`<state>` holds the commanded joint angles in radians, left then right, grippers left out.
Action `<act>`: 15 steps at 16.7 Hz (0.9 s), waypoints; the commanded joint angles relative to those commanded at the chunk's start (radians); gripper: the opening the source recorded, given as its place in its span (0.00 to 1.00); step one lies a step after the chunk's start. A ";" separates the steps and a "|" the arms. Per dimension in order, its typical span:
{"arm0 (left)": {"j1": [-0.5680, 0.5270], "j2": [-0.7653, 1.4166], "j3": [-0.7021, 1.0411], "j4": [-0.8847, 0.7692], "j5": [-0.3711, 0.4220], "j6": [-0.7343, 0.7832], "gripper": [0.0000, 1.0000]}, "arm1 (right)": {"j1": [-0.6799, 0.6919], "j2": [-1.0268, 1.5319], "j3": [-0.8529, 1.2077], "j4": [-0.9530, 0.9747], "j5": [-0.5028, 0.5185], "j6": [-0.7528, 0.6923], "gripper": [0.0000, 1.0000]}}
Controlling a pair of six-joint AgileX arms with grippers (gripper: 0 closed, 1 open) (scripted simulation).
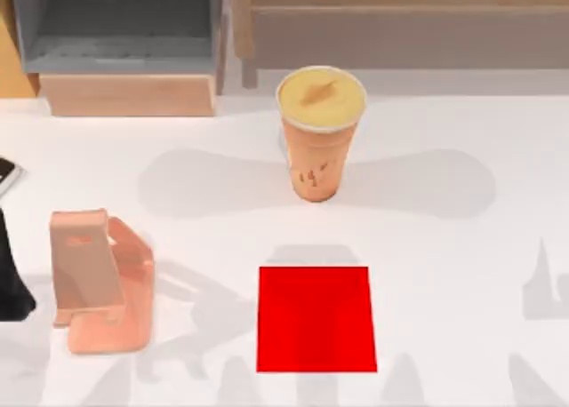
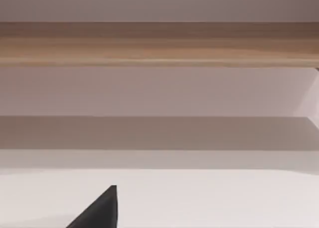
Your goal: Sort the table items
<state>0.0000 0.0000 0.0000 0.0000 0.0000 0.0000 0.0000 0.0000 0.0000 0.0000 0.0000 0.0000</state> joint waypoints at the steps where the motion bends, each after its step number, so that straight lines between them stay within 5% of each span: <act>1: 0.000 0.000 0.000 0.000 0.000 0.000 1.00 | 0.000 0.000 0.000 0.000 0.000 0.000 1.00; 7: 0.047 0.160 0.140 -0.126 0.000 0.020 1.00 | 0.000 0.000 0.000 0.000 0.000 0.000 1.00; 15: 0.201 0.859 0.628 -0.553 -0.001 0.088 1.00 | 0.000 0.000 0.000 0.000 0.000 0.000 1.00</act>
<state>0.2006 0.8593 0.6284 -0.5529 -0.0011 0.0878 0.0000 0.0000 0.0000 0.0000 0.0000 0.0000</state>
